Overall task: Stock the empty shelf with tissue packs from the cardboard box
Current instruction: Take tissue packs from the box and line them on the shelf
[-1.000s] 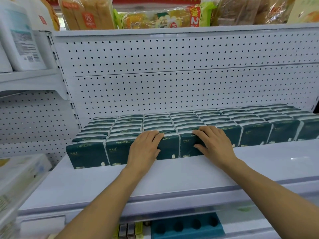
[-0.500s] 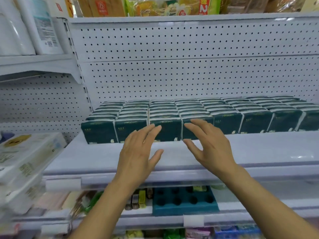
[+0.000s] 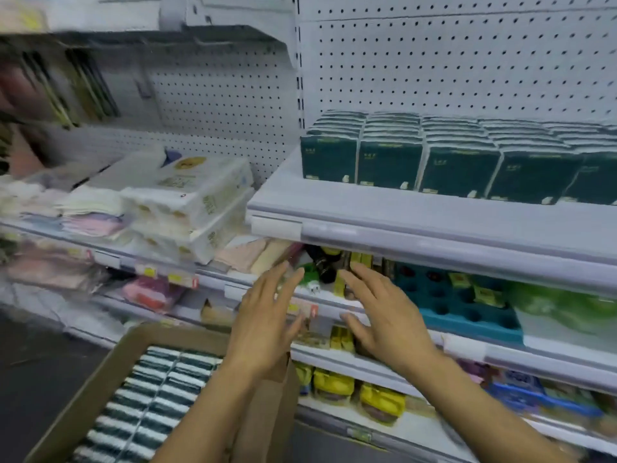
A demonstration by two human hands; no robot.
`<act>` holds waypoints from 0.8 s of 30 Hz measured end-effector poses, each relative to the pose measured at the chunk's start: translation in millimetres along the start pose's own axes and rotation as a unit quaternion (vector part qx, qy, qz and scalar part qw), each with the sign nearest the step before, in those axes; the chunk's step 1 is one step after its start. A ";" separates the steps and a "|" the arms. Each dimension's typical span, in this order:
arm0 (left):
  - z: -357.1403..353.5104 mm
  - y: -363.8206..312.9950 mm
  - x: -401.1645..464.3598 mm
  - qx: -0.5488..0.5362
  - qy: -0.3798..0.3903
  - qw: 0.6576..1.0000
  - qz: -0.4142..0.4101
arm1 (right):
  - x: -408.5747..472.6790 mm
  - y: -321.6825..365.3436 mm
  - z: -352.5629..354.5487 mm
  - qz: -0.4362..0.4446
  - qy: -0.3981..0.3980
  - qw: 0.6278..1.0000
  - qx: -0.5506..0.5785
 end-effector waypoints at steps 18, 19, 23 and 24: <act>-69.7 238.8 -240.6 -0.030 0.321 0.941 0.099 | -85.3 213.7 -256.1 -0.129 0.301 0.943 0.050; -80.6 245.4 -254.7 -0.039 0.339 0.934 0.104 | -94.9 217.5 -269.2 -0.150 0.343 0.927 0.037; -130.1 258.8 -304.8 -0.062 0.399 0.909 0.106 | -138.4 222.2 -326.9 -0.163 0.500 0.850 0.023; -142.4 260.1 -314.7 -0.065 0.413 0.902 0.109 | -147.1 221.8 -339.2 -0.167 0.524 0.835 0.030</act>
Point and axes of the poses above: each hand's wrist, its own x-axis towards the middle knuckle, its own z-axis out of the back of the hand, y = z × x, the point moved 7 cm from there along x, towards the middle knuckle, and after that the axes turned 8 degrees about -z, right-handed, at the moved point
